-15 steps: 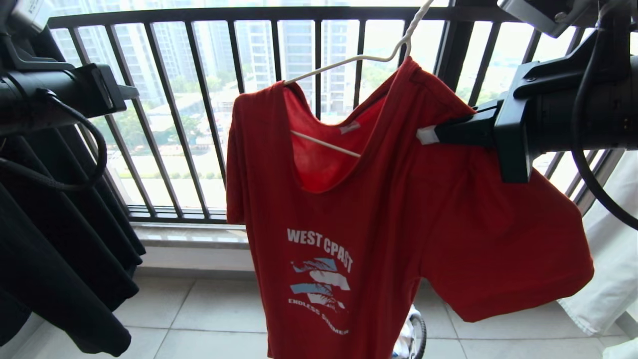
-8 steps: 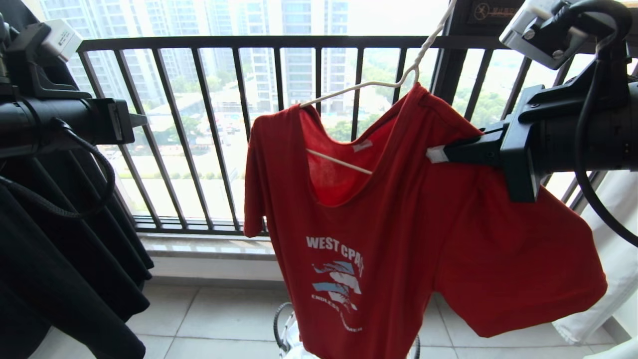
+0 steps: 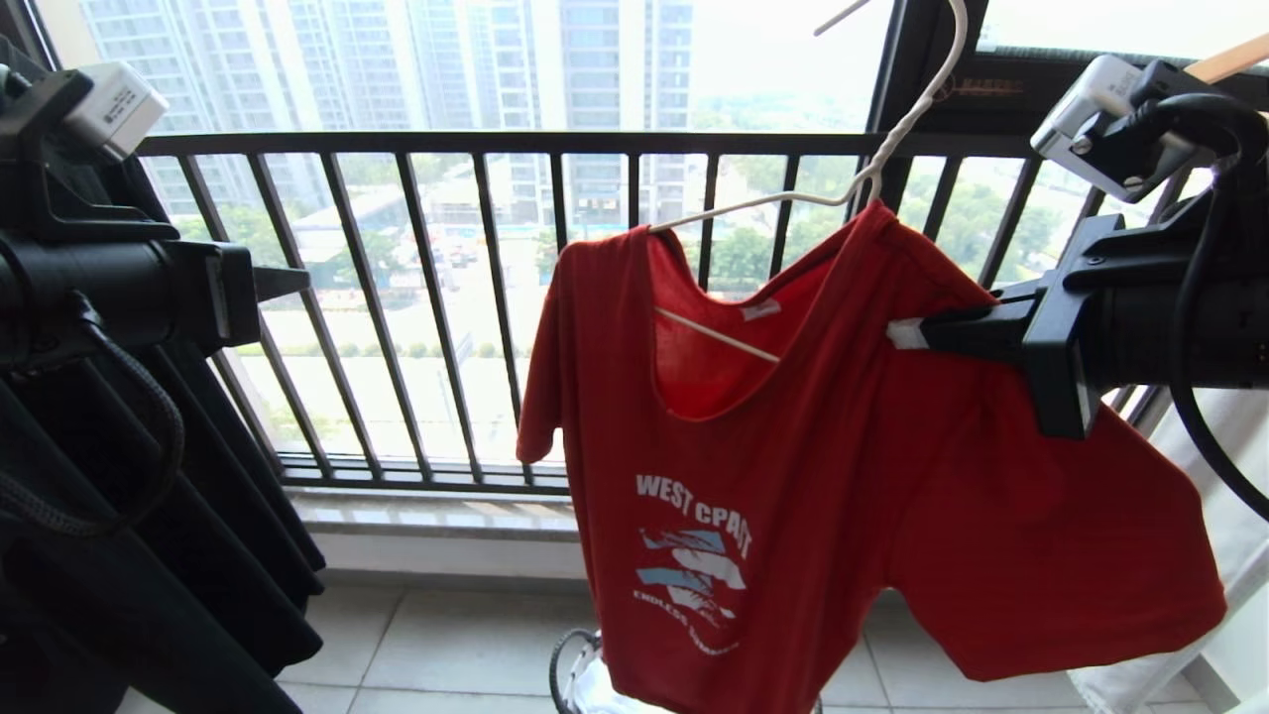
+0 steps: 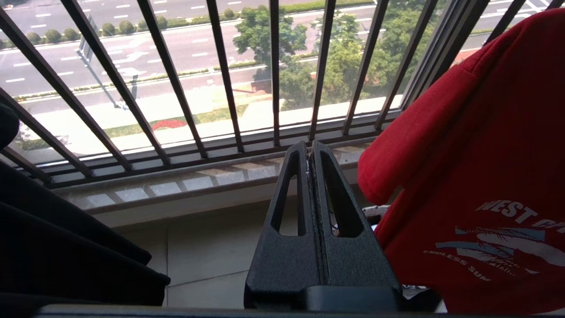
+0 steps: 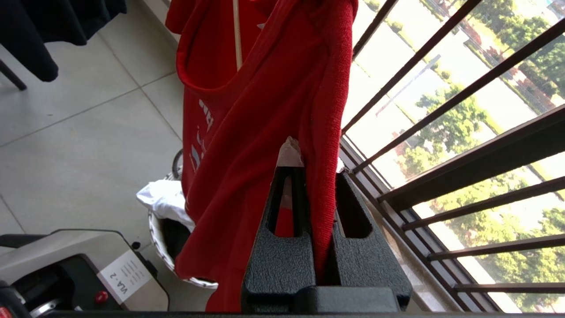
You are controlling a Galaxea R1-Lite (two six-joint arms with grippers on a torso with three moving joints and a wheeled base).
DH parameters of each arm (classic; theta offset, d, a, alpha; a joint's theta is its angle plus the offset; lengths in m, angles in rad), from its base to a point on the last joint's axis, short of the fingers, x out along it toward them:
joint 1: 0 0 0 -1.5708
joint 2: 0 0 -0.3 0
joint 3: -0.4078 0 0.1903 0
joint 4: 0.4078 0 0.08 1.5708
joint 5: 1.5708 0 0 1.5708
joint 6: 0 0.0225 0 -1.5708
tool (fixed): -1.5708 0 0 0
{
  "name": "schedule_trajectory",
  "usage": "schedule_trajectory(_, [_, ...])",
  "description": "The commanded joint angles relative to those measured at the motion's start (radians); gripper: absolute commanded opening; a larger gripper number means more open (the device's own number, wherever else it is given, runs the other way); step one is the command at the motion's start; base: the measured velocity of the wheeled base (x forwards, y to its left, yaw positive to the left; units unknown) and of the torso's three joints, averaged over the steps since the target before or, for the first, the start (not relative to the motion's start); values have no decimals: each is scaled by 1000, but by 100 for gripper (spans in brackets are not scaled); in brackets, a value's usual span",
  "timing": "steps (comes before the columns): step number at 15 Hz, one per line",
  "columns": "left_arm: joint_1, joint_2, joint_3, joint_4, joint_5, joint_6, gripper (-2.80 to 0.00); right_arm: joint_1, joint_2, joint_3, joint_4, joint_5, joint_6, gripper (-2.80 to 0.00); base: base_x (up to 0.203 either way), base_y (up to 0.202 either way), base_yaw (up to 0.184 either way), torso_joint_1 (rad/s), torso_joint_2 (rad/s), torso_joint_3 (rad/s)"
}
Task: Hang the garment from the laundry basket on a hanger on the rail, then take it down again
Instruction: Hang the clothes rack on the clothesline
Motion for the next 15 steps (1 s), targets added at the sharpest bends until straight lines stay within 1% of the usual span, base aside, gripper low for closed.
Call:
schedule_trajectory(1, [-39, -97, 53, 36, -10, 2, -280, -20, -43, 50, 0, -1, -2, -280, 0, 0, 0, 222, -532, -310])
schedule_trajectory(3, [-55, -131, 99, 61, -17, -1, -280, -41, -66, 97, -4, -1, -1, -280, 0, 0, 0, 231, -527, -307])
schedule_trajectory(6, [-50, -177, 165, 64, -6, -4, -280, -71, -97, 168, -7, -1, 0, -280, 0, 0, 0, 239, -553, -311])
schedule_trajectory(8, [-17, -208, 168, 65, -4, -2, -280, -91, -120, 207, -13, 1, -1, -280, 0, 0, 0, 255, -560, -314])
schedule_trajectory(11, [-19, -200, 163, 61, -11, 3, -280, -91, -142, 259, -42, 1, 0, -280, 0, 0, 0, 275, -610, -333])
schedule_trajectory(15, [-20, -217, 162, 60, -11, 6, -280, -91, -167, 336, -81, 0, -2, -280, 0, 0, 0, 202, -422, -229])
